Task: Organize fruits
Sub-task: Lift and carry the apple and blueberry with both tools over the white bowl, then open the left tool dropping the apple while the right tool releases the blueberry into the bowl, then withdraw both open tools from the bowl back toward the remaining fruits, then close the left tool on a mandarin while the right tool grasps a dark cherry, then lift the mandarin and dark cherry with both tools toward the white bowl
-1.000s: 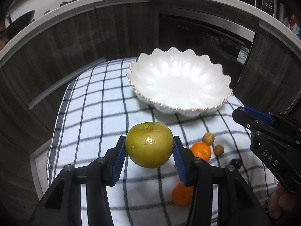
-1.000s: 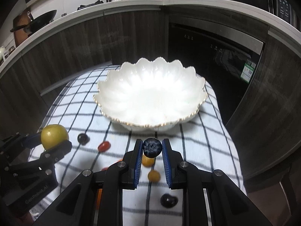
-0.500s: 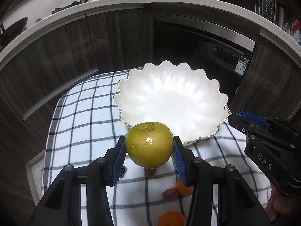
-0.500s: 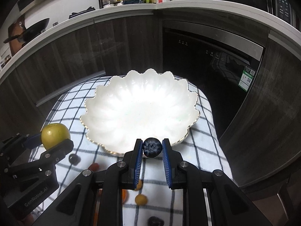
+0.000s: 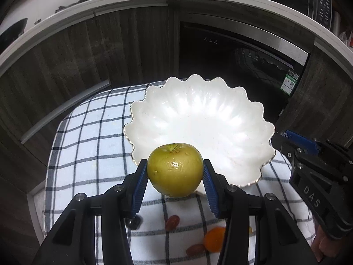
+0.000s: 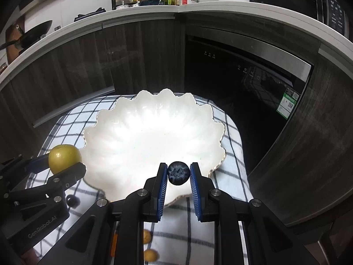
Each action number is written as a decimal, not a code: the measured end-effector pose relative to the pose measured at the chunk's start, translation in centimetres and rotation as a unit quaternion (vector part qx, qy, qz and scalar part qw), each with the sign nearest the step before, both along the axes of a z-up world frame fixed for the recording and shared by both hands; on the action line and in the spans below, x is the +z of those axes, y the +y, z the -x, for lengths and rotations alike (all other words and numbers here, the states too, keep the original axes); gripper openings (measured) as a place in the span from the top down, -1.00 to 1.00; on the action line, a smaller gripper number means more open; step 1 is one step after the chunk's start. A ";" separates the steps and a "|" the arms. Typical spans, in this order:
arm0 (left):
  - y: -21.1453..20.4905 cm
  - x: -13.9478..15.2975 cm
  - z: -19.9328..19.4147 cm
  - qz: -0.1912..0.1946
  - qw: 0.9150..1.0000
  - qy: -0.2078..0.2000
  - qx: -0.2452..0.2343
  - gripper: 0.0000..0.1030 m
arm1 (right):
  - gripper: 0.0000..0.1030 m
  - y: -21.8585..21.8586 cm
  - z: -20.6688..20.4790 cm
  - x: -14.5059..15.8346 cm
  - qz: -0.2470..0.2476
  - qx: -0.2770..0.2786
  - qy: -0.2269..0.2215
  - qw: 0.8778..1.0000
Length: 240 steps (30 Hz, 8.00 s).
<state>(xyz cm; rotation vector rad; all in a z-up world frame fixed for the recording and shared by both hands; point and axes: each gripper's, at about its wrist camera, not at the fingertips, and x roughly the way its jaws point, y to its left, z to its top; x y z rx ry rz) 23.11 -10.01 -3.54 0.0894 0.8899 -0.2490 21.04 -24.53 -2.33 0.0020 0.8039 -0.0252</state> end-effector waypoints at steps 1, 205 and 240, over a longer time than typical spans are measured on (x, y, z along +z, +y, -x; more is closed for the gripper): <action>-0.1 -0.1 -0.3 0.001 1.000 0.002 0.001 0.08 | 0.57 0.1 -0.2 0.0 0.002 0.001 0.001 1.000; 0.9 -10.0 15.2 -0.010 0.998 0.019 -0.060 0.11 | -0.01 0.9 12.3 -9.7 -0.018 0.017 0.085 0.996; 0.8 -8.3 15.3 -0.023 0.998 -0.002 -0.059 0.15 | 0.42 1.1 12.4 -8.2 -0.017 0.024 0.068 0.997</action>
